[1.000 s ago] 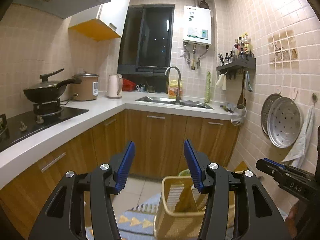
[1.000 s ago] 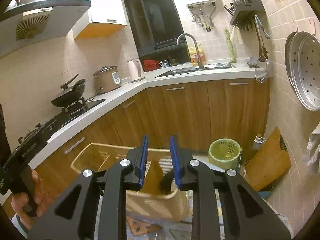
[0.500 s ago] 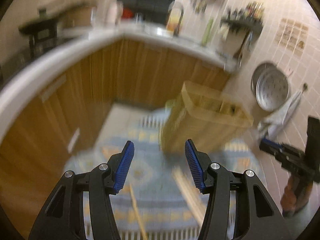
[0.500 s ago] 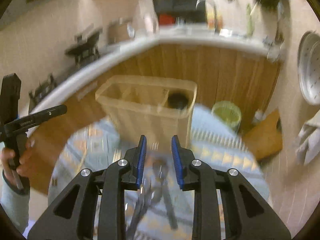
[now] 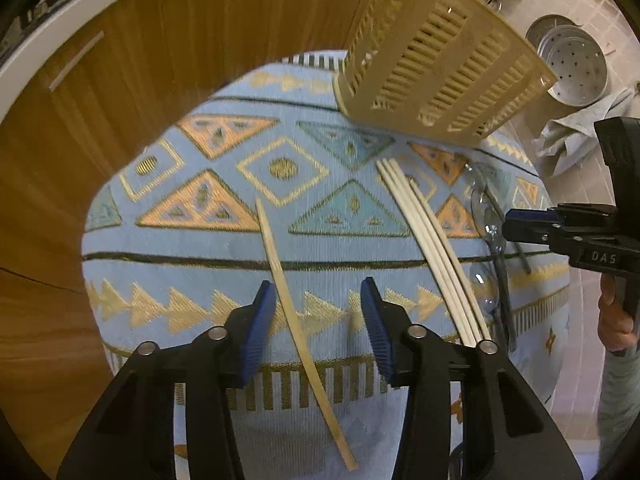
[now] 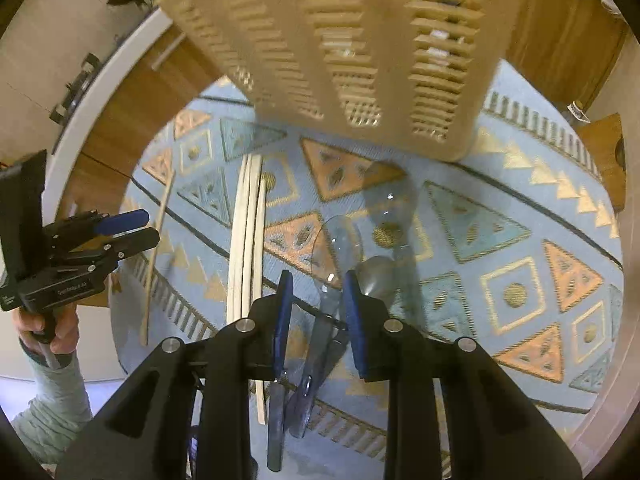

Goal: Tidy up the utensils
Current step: 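Grasp a single wooden chopstick with the left gripper while the right grasps a clear spoon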

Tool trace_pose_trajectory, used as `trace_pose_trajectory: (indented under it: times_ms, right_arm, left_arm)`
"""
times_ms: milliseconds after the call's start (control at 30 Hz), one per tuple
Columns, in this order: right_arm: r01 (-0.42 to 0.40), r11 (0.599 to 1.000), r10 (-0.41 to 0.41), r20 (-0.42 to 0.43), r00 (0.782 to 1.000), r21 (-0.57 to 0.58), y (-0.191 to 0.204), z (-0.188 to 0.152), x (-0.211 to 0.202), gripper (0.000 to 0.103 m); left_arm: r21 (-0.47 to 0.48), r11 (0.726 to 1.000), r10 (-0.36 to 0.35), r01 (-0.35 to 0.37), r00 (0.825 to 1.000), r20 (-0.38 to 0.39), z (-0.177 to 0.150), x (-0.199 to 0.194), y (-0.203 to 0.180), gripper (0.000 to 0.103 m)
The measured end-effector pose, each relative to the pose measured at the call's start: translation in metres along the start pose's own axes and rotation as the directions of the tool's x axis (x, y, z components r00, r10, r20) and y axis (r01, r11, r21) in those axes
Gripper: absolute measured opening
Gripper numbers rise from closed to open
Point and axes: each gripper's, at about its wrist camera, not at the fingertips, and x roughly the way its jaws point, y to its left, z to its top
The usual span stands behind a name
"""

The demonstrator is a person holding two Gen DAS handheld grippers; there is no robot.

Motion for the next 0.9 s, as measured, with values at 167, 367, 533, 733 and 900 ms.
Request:
trace_pose_trajectory:
  times_ms: [167, 367, 533, 733, 900]
  right_arm:
    - [0.033, 0.999, -0.033, -0.021, 0.999, 0.007, 0.004, 0.005, 0.013, 0.023]
    - [0.061, 0.998, -0.061, -0.02, 0.998, 0.023, 0.004, 0.007, 0.017, 0.023]
    - [0.024, 1.0, -0.023, -0.06, 0.998, 0.016, 0.007, 0.0, 0.016, 0.023]
    - [0.066, 0.998, -0.068, -0.111, 0.992, -0.016, 0.023, -0.004, 0.033, 0.023]
    - [0.129, 0.991, -0.134, -0.125, 0.983, -0.042, 0.034, 0.004, 0.039, 0.017]
  left_arm:
    - [0.014, 1.0, 0.007, -0.007, 1.0, -0.024, 0.0, 0.006, -0.001, 0.039]
    - [0.055, 0.998, 0.044, -0.043, 0.999, -0.019, 0.0, 0.005, -0.01, 0.039]
    - [0.075, 0.995, 0.065, -0.064, 0.998, -0.015, 0.0, 0.004, -0.015, 0.039]
    - [0.082, 0.995, 0.057, -0.055, 0.998, -0.027, 0.002, 0.004, -0.013, 0.039]
    - [0.12, 0.991, 0.062, -0.054, 0.996, -0.067, 0.009, 0.01, -0.018, 0.039]
